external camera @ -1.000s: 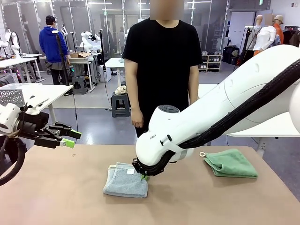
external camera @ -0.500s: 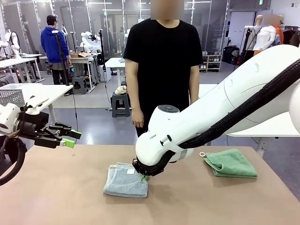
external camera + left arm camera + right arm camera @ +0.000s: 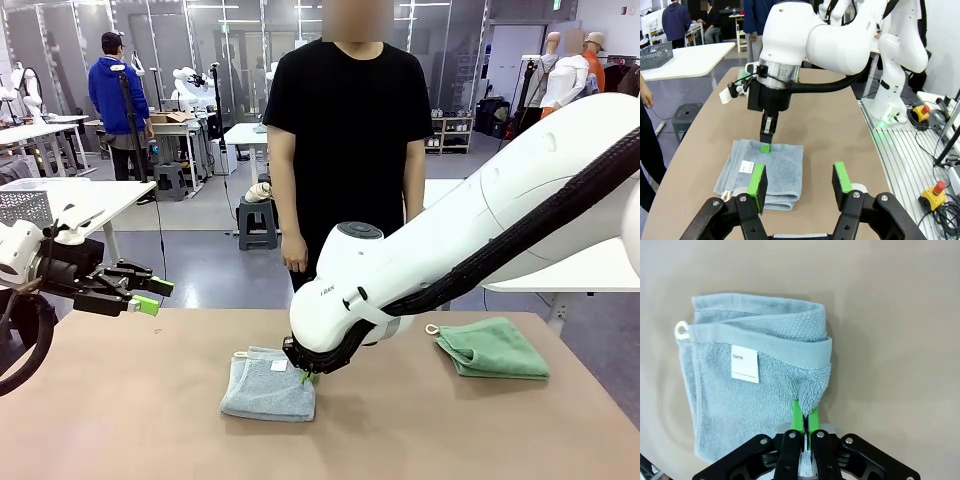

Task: Fold the towels and place them in the basket.
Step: Stack the folded Towel with hook on the right side of the table.

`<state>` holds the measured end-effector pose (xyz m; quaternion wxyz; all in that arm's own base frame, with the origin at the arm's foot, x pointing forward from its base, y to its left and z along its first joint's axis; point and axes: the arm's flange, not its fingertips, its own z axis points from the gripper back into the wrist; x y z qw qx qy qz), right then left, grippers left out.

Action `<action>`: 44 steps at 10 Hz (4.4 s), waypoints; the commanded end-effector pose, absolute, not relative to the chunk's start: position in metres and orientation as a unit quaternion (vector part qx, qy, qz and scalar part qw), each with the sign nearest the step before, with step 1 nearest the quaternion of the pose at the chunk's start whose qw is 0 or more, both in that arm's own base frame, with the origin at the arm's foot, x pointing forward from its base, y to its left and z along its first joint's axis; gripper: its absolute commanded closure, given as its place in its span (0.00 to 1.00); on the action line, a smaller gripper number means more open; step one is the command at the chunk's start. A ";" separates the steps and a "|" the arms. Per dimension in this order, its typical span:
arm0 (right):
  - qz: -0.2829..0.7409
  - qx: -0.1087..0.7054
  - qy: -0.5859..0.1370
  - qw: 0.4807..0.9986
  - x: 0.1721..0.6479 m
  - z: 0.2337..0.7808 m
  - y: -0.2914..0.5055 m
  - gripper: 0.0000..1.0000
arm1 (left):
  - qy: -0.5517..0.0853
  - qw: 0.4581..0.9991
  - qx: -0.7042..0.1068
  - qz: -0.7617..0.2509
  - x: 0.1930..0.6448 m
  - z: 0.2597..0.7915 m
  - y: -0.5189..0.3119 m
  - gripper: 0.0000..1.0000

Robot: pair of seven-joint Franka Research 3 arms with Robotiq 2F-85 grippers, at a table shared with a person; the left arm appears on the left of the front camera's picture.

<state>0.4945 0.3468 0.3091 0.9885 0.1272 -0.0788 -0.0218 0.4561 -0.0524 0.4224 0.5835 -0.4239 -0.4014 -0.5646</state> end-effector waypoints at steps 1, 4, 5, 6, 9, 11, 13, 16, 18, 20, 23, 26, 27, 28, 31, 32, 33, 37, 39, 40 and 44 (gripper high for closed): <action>0.022 0.095 -0.088 0.991 0.479 0.347 0.315 0.96 | -0.407 0.582 -0.426 -0.561 0.456 0.425 -0.053 0.33; 0.040 0.071 -0.112 0.990 0.466 0.413 0.249 0.96 | -0.407 0.582 -0.426 -0.561 0.456 0.425 -0.053 0.33; 0.044 0.063 -0.126 0.989 0.459 0.437 0.231 0.96 | -0.407 0.582 -0.426 -0.561 0.456 0.425 -0.053 0.33; 0.038 0.053 -0.141 0.988 0.457 0.462 0.215 0.96 | -0.407 0.582 -0.426 -0.561 0.456 0.425 -0.053 0.33; 0.033 0.023 -0.154 0.987 0.467 0.525 0.190 0.96 | -0.407 0.582 -0.426 -0.561 0.456 0.425 -0.053 0.33; 0.032 0.014 -0.145 0.989 0.491 0.556 0.174 0.96 | -0.407 0.582 -0.426 -0.561 0.456 0.425 -0.053 0.33; 0.025 0.009 -0.132 0.991 0.515 0.572 0.153 0.96 | -0.407 0.582 -0.426 -0.561 0.456 0.425 -0.053 0.33; 0.016 0.011 -0.129 0.991 0.538 0.585 0.130 0.96 | -0.407 0.582 -0.426 -0.561 0.456 0.425 -0.053 0.33; 0.004 0.017 -0.132 0.991 0.531 0.580 0.131 0.96 | -0.407 0.582 -0.426 -0.561 0.456 0.425 -0.053 0.33; 0.004 0.017 -0.132 0.991 0.531 0.580 0.131 0.96 | -0.407 0.582 -0.426 -0.561 0.456 0.425 -0.053 0.33; 0.004 0.017 -0.132 0.991 0.531 0.580 0.131 0.96 | -0.407 0.582 -0.426 -0.561 0.456 0.425 -0.053 0.33; 0.005 0.011 -0.121 0.993 0.540 0.563 0.129 0.95 | -0.407 0.582 -0.426 -0.561 0.456 0.425 -0.053 0.33; 0.006 0.014 -0.112 0.994 0.541 0.550 0.128 0.95 | -0.407 0.582 -0.426 -0.561 0.456 0.425 -0.053 0.33; 0.004 0.016 -0.104 0.994 0.539 0.541 0.128 0.95 | -0.407 0.582 -0.426 -0.561 0.456 0.425 -0.053 0.33; 0.013 0.019 -0.093 0.995 0.540 0.507 0.118 0.95 | -0.407 0.582 -0.426 -0.561 0.456 0.425 -0.053 0.33; 0.016 0.023 -0.089 0.996 0.544 0.495 0.115 0.95 | -0.407 0.582 -0.426 -0.561 0.456 0.425 -0.053 0.33; 0.018 0.028 -0.089 0.995 0.548 0.484 0.112 0.95 | -0.407 0.582 -0.426 -0.561 0.456 0.425 -0.053 0.33; 0.024 0.036 -0.087 0.995 0.568 0.454 0.098 0.95 | -0.407 0.582 -0.426 -0.561 0.456 0.425 -0.053 0.33; 0.020 0.034 -0.088 0.995 0.578 0.450 0.089 0.95 | -0.407 0.582 -0.426 -0.561 0.456 0.425 -0.053 0.33; 0.021 0.038 -0.093 0.995 0.584 0.449 0.083 0.95 | -0.407 0.582 -0.426 -0.561 0.456 0.425 -0.053 0.33; 0.026 0.044 -0.095 0.994 0.608 0.444 0.068 0.95 | -0.407 0.582 -0.426 -0.561 0.456 0.425 -0.053 0.33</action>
